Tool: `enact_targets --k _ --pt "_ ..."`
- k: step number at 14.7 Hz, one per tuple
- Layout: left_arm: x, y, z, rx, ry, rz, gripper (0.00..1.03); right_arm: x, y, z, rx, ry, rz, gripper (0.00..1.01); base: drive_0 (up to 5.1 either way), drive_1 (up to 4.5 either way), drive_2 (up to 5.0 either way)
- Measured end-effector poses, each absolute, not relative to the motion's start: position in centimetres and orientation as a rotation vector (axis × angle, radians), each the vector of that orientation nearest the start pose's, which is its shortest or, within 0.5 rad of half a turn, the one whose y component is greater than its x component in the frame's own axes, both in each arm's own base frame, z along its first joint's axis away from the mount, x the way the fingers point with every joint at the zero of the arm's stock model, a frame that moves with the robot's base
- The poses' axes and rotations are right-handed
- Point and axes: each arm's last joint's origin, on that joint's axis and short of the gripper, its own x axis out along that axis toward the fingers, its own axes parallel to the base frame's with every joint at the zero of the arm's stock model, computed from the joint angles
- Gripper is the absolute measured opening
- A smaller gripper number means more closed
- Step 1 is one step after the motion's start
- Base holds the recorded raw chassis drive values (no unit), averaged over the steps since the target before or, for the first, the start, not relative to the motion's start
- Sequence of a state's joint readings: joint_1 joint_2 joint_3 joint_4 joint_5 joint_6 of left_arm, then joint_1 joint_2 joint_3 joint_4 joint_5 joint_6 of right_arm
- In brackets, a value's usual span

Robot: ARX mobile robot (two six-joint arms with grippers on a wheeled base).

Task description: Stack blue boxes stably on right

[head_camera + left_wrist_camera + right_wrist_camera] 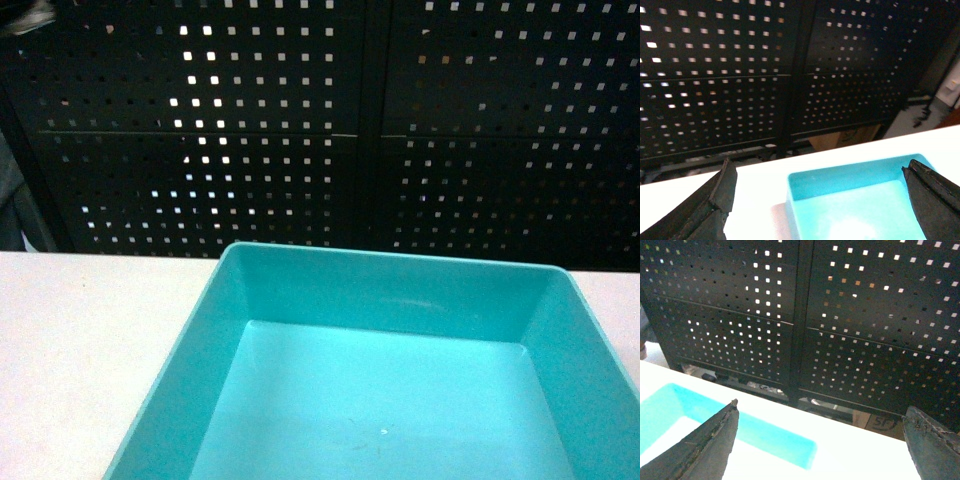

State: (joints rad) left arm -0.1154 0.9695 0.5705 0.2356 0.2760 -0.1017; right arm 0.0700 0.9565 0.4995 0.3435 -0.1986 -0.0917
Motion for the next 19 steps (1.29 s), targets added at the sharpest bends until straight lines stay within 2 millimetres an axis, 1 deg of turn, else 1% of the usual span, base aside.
enact_targets --k 1,2,3,4,5,7,9,12,15,17,19 --pt "22.8 -4.4 27.1 -0.108 0.239 -0.418 0.98 22.1 2.8 25.6 -0.11 0.145 0.3 0.98 0.0 0.0 0.0" --pt "24.2 -4.9 26.7 -0.108 0.303 -0.414 0.98 23.0 3.7 25.5 -0.128 0.166 0.328 0.98 0.0 0.0 0.0" --pt "25.3 -5.1 25.3 -0.106 0.381 -0.386 0.98 24.1 4.4 25.0 -0.136 0.214 0.351 0.98 0.0 0.0 0.0" --pt "26.1 -5.2 23.8 -0.073 0.419 -0.351 0.98 24.9 4.6 24.2 -0.144 0.261 0.349 0.98 0.0 0.0 0.0" --pt "26.9 -5.1 22.6 -0.04 0.446 -0.291 0.98 25.7 5.1 23.0 -0.157 0.325 0.351 0.98 0.0 0.0 0.0" --pt "27.7 -5.0 20.4 -0.059 0.556 -0.303 0.98 26.6 5.7 21.2 -0.194 0.373 0.334 0.98 0.0 0.0 0.0" --pt "27.9 -5.7 18.8 -0.051 0.627 -0.318 0.98 26.6 5.5 19.5 -0.217 0.409 0.321 0.98 0.0 0.0 0.0" --pt "27.7 -7.5 17.0 0.007 0.682 -0.336 0.98 26.1 5.2 15.6 -0.23 0.526 0.323 0.98 0.0 0.0 0.0" --pt "27.8 -7.9 14.3 0.046 0.752 -0.298 0.98 26.2 4.6 13.3 -0.242 0.575 0.303 0.98 0.0 0.0 0.0" --pt "28.0 -8.1 13.0 0.06 0.777 -0.281 0.98 26.2 4.3 11.7 -0.254 0.618 0.291 0.98 0.0 0.0 0.0" --pt "27.8 -8.6 11.9 0.077 0.811 -0.284 0.98 25.9 4.2 10.3 -0.267 0.657 0.293 0.98 0.0 0.0 0.0"
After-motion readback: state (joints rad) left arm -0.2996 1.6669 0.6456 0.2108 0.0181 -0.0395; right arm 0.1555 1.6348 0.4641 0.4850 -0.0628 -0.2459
